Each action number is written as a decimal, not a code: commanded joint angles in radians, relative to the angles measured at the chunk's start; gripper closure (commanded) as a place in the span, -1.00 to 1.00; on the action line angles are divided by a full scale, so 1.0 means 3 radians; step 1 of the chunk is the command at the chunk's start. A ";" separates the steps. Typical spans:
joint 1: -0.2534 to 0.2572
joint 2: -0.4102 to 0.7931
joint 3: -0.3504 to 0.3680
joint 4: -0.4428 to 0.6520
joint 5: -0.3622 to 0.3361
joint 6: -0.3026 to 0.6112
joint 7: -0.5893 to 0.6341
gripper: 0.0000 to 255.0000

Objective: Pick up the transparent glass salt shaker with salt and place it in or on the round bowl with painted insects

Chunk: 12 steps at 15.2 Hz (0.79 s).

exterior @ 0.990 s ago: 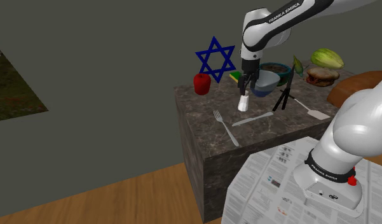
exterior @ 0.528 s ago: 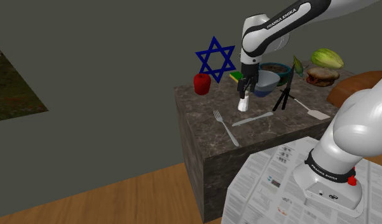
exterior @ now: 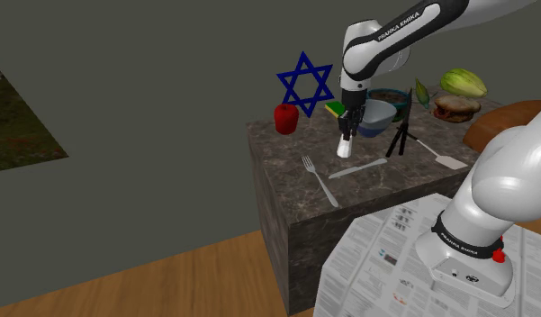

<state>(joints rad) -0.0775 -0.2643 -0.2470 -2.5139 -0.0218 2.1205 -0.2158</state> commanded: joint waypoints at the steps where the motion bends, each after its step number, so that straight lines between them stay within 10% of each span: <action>1: 0.0001 0.0001 0.0000 -0.0001 0.0001 0.0000 0.0000 1.00; 12: -0.0007 -0.0176 0.0028 0.0174 -0.0027 -0.0348 0.0040 1.00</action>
<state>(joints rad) -0.0782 -0.3071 -0.2391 -2.4684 -0.0279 2.0329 -0.2043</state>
